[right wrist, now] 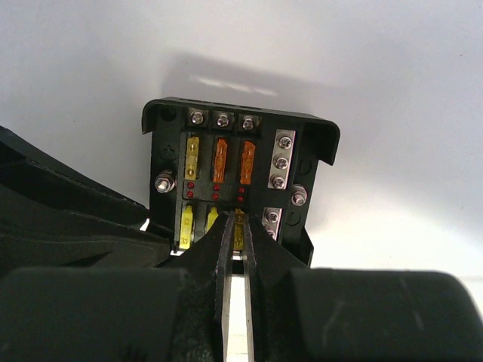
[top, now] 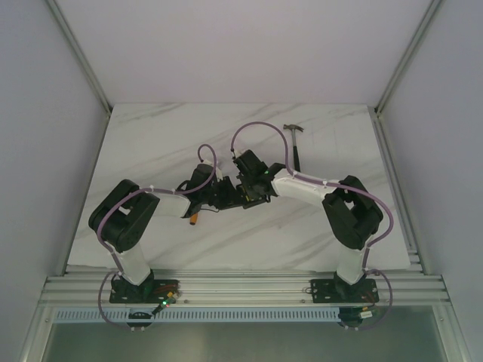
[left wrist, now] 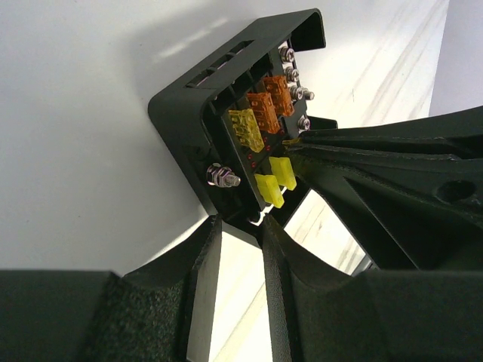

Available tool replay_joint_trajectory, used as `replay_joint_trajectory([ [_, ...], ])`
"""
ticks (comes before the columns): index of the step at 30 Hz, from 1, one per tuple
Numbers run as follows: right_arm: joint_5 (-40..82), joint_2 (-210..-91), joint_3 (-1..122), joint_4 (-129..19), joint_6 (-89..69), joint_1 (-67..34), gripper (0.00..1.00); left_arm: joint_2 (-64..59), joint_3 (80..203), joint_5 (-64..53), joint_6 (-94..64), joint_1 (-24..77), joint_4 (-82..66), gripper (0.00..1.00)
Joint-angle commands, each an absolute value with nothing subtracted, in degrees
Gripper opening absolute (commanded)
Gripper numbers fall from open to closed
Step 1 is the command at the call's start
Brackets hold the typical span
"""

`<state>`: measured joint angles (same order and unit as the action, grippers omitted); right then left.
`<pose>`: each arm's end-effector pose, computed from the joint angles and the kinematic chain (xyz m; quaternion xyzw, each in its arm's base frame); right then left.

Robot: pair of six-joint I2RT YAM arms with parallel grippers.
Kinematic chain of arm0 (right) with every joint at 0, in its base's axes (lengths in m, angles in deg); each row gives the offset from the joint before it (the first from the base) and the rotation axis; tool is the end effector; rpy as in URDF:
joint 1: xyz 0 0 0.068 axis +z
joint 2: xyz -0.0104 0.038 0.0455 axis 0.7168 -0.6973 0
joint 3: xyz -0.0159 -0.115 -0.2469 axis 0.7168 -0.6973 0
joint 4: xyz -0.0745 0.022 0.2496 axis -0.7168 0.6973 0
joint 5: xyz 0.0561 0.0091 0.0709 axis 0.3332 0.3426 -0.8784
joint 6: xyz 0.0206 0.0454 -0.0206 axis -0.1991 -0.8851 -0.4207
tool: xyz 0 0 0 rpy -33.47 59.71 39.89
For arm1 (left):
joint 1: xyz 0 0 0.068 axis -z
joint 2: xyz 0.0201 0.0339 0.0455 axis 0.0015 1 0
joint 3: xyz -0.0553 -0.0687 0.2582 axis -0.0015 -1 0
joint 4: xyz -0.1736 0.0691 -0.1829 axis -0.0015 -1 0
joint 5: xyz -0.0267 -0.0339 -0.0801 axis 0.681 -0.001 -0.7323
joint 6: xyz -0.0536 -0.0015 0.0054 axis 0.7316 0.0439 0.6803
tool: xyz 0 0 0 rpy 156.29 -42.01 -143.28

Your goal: Snap on the fuse box

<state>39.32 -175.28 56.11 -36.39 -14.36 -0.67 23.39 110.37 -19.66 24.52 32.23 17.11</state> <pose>0.2815 0.2731 0.1888 -0.2499 0.9142 0.0633 0.3127 0.2761 -0.1905 0.1311 -0.0490 0.8658 -0.4379 0.2373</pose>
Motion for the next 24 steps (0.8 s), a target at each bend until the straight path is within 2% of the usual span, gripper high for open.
replay_joint_trajectory([
  [1, 37.4, -175.38, 57.23, -27.68, -15.54, 0.0, 0.14, 23.7, 110.55, -19.9, 24.09, 32.11, 15.43, 0.37],
  [5, 38.53, -172.95, 59.95, -27.57, -15.92, -0.08, 0.2, 23.73, 110.58, -19.92, 23.99, 32.08, 15.35, 0.37],
  [16, 37.54, -172.91, 61.3, -25.95, -18.65, -1.58, 0.25, 23.76, 110.57, -20.05, 23.99, 32.09, 15.44, 0.37],
  [24, 36.18, -173.3, 60.45, -25.97, -21.49, -2.44, 0.23, 23.76, 110.53, -20.27, 24.43, 32.08, 15.86, 0.37],
])
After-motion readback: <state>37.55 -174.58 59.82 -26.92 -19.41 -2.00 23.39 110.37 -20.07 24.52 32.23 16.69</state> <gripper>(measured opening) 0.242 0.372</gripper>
